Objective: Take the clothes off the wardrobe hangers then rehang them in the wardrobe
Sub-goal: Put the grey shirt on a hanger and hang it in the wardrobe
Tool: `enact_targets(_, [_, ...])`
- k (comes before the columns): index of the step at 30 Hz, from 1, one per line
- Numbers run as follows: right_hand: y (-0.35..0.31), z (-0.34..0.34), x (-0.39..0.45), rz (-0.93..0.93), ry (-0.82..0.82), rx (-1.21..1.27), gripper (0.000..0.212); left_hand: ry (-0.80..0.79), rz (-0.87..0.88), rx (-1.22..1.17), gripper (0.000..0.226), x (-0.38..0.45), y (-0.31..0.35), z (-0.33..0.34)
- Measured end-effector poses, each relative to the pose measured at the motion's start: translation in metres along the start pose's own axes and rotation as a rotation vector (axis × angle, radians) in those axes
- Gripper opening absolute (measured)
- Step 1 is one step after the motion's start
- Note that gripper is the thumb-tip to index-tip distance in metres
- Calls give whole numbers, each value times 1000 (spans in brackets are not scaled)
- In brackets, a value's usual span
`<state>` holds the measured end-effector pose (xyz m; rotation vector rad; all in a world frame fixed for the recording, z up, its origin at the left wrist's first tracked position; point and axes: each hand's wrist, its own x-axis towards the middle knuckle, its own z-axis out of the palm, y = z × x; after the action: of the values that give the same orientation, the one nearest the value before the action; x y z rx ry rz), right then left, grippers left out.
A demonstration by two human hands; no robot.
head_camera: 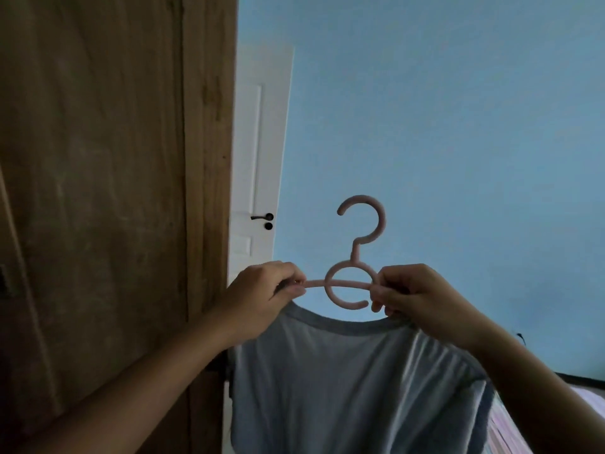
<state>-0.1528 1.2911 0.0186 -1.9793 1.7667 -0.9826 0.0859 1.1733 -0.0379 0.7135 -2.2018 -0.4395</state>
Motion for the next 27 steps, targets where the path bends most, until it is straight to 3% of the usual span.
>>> enact_targets(6, [-1,4,-6,-58,-88,100,20,100,-36,-189,13,-24,3,-2])
enact_targets(12, [-23,31,8,-89,-207,227,19,153,3,-158,12,-48,2,-23])
enact_targets(27, [-143,173,72,-316,-480,321,20,210,-217,16,18,-159,-51,-186])
